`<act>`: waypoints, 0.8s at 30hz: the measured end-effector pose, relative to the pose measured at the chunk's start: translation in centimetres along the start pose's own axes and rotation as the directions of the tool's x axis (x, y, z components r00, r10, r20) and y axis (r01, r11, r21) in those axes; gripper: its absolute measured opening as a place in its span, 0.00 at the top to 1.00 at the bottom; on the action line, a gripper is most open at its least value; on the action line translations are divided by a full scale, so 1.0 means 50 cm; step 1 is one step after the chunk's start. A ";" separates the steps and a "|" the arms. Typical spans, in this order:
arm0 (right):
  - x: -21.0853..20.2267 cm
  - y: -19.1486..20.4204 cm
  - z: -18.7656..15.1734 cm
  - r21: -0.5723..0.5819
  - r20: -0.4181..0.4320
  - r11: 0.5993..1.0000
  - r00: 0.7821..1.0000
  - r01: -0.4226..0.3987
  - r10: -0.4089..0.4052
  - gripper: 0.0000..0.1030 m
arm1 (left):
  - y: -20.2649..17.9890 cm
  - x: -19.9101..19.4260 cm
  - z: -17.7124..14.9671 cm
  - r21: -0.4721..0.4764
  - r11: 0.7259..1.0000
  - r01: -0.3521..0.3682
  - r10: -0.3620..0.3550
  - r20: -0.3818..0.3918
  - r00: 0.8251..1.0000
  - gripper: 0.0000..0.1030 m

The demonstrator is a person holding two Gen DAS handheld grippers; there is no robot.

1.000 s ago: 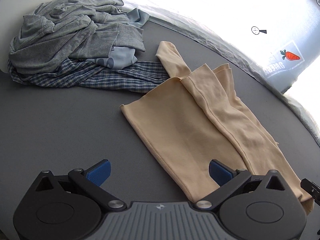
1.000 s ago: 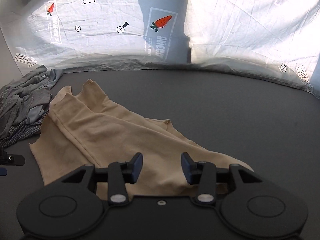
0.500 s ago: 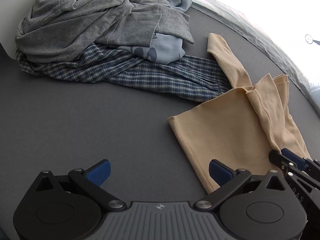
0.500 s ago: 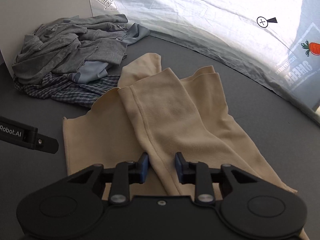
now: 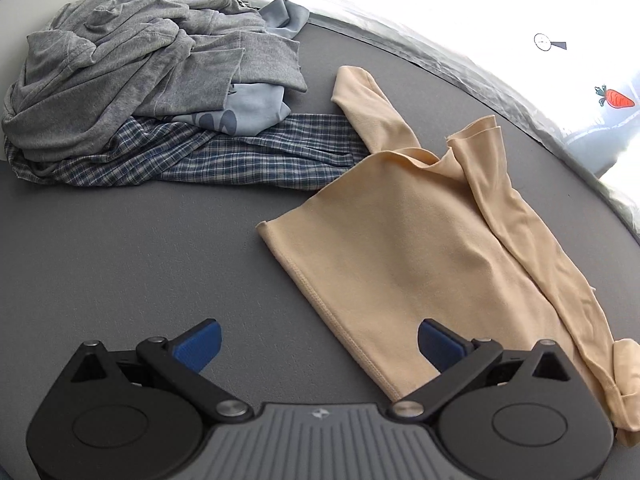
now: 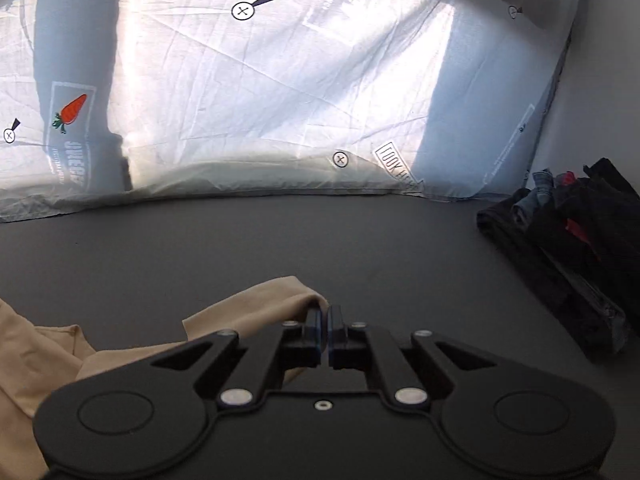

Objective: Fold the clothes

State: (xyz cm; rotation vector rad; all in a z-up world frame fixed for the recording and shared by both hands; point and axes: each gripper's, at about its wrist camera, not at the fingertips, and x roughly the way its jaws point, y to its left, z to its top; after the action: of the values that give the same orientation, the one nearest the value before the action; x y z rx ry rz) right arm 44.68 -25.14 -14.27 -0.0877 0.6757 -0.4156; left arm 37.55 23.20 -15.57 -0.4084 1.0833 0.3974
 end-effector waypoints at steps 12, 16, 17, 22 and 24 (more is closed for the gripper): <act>0.013 -0.155 -0.020 0.008 -0.044 0.959 0.959 0.282 -0.282 0.97 | 0.004 -0.005 0.006 0.021 0.999 -0.027 0.027 0.018 0.999 0.00; 0.011 -0.047 0.013 0.043 -0.062 0.999 0.998 0.034 -0.031 0.81 | 0.009 0.018 0.012 0.022 0.999 -0.036 0.036 0.000 0.999 0.00; 0.008 -0.004 0.022 0.016 -0.060 0.999 0.998 -0.035 0.036 0.79 | 0.011 0.024 0.014 0.025 0.999 -0.040 0.040 -0.003 0.999 0.00; -0.017 0.205 0.078 -0.087 -0.086 0.911 0.914 -0.404 0.397 0.64 | 0.036 0.057 0.033 -0.002 0.999 -0.051 0.051 -0.011 0.999 0.00; -0.031 0.291 0.099 -0.077 -0.120 0.820 0.822 -0.567 0.556 0.62 | 0.050 0.072 0.046 -0.033 0.998 -0.044 0.044 -0.007 0.999 0.01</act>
State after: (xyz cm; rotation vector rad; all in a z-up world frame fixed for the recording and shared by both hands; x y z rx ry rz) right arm 51.69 -11.47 -12.56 0.0314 0.7802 0.1944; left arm 39.55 26.90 -18.19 -0.4156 1.0947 0.4538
